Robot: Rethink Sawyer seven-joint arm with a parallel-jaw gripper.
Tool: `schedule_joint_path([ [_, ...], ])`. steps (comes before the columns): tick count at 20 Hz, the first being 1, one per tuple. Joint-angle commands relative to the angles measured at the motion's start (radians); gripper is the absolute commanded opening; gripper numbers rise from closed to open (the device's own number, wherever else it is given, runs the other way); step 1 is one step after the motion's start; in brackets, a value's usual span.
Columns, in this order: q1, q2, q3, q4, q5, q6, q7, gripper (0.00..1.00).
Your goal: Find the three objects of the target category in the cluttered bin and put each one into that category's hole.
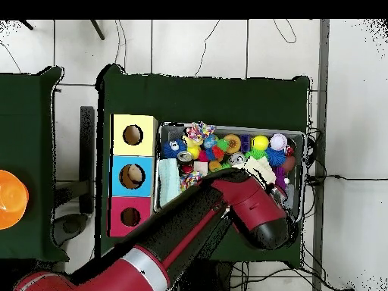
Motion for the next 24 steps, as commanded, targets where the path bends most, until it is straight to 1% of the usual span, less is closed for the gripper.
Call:
schedule_joint_path([
  [1, -0.012, -0.003, 0.108, -0.066, 0.023, -0.096, 0.095, 1.00],
  [5, 0.009, -0.030, 0.124, -0.049, 0.052, -0.115, 0.143, 1.00],
  [7, 0.009, -0.052, 0.138, -0.042, 0.071, -0.110, 0.133, 1.00],
  [13, -0.028, -0.134, 0.203, -0.018, 0.137, -0.112, 0.062, 1.00],
  [21, -0.096, -0.213, 0.287, 0.015, 0.215, -0.118, -0.070, 1.00],
  [23, -0.113, -0.230, 0.309, 0.022, 0.233, -0.122, -0.099, 1.00],
  [24, -0.115, -0.232, 0.314, 0.020, 0.232, -0.121, -0.098, 1.00],
])
